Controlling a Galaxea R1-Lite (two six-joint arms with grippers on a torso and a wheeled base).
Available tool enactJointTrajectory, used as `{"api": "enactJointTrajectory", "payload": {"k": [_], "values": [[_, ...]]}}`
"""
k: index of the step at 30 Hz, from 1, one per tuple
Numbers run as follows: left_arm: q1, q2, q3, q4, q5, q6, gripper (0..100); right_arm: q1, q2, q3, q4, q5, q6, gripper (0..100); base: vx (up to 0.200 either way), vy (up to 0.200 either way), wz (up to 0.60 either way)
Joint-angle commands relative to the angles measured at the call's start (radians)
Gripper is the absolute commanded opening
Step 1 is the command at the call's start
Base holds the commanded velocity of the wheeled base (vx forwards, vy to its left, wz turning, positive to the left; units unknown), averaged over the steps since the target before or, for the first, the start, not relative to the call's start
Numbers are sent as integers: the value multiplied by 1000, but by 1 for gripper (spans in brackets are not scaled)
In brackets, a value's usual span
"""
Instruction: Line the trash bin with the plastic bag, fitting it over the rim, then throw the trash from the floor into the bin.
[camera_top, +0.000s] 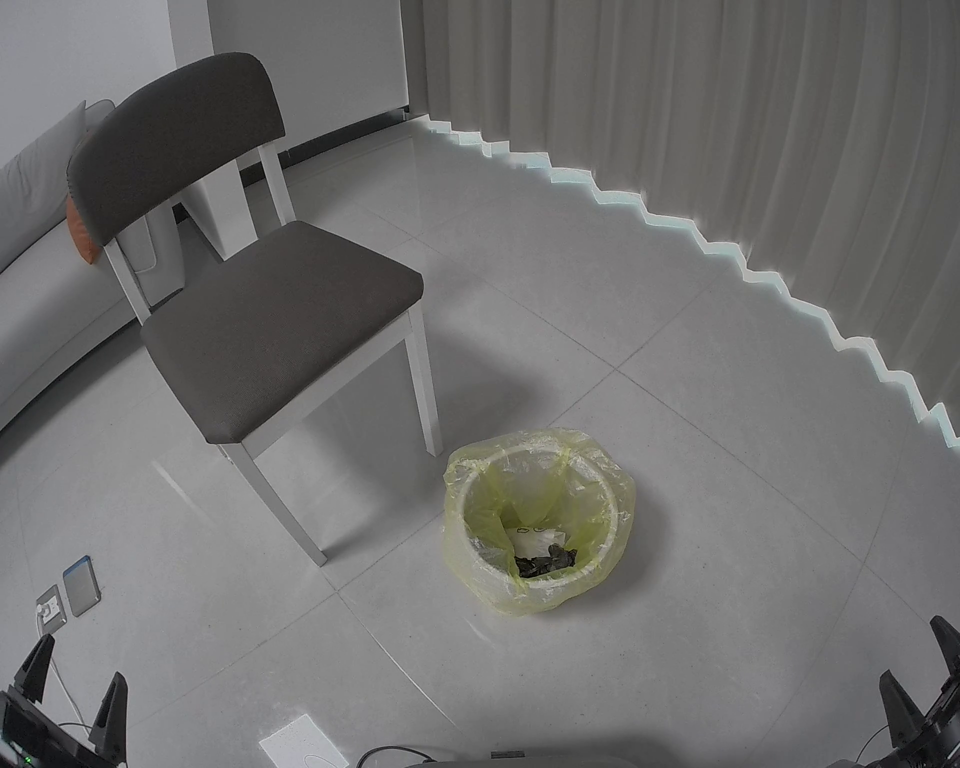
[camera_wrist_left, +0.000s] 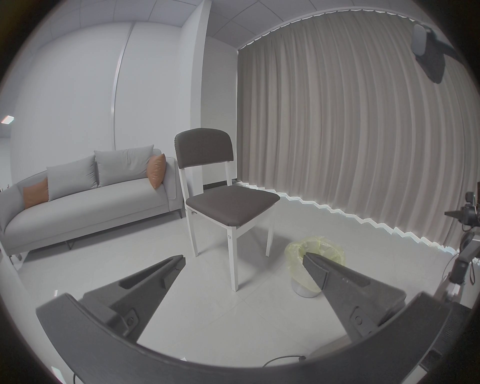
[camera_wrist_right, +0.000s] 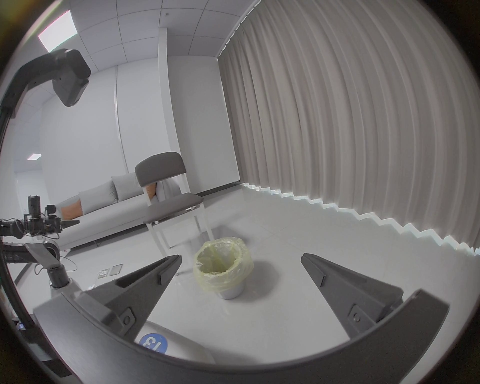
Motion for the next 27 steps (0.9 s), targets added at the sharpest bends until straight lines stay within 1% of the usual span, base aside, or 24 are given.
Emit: {"api": "enactJointTrajectory", "payload": {"k": [1, 3, 7, 8, 10, 11, 13, 14, 16, 17, 19, 21, 22, 25, 27], "values": [[57, -68, 18, 25, -57, 20, 100, -1, -10, 9, -22, -62, -13, 100, 0, 0, 0], [57, -73, 18, 25, -47, 19, 100, -1, -10, 9, -24, -63, -15, 100, 0, 0, 0], [57, -73, 18, 23, -25, 19, 100, -1, -10, 8, -18, -83, -48, 100, 0, 0, 0], [57, -73, 18, 23, -25, 13, 100, -1, -10, 8, -21, -157, -128, 100, 0, 0, 0], [55, -73, 18, 23, -19, -9, 100, -1, -11, 14, -34, -238, -210, 100, 0, 0, 0], [55, -73, 18, 23, -13, -15, 100, -1, -10, 18, -51, -263, -229, 100, 0, 0, 0], [55, -73, 18, 23, -14, 5, 100, -1, -10, 27, -71, -251, -222, 100, 0, 0, 0], [55, -73, 18, 23, -14, 14, 100, -1, -10, 29, -71, -238, -205, 100, 0, 0, 0], [55, -73, 18, 23, -16, 17, 100, -1, -11, 31, -79, -212, -142, 100, 0, 0, 0], [57, -73, 18, 23, -16, 17, 100, -1, -11, 32, -84, -205, -137, 100, 0, 0, 0], [55, -73, 18, 23, -14, 16, 100, -1, -11, 34, -93, -178, -168, 100, 0, 0, 0], [57, -73, 18, 23, -13, 16, 100, -1, -11, 34, -90, -131, -237, 100, 0, 0, 0], [57, -73, 18, 23, -11, 17, 100, -1, -11, 34, -88, -125, -246, 100, 0, 0, 0], [57, -73, 18, 23, -13, 17, 100, -1, -11, 32, -77, -131, -225, 100, 0, 0, 0], [57, -73, 18, 23, -13, 16, 100, -1, -10, 26, -58, -189, -217, 100, 0, 0, 0]]}}
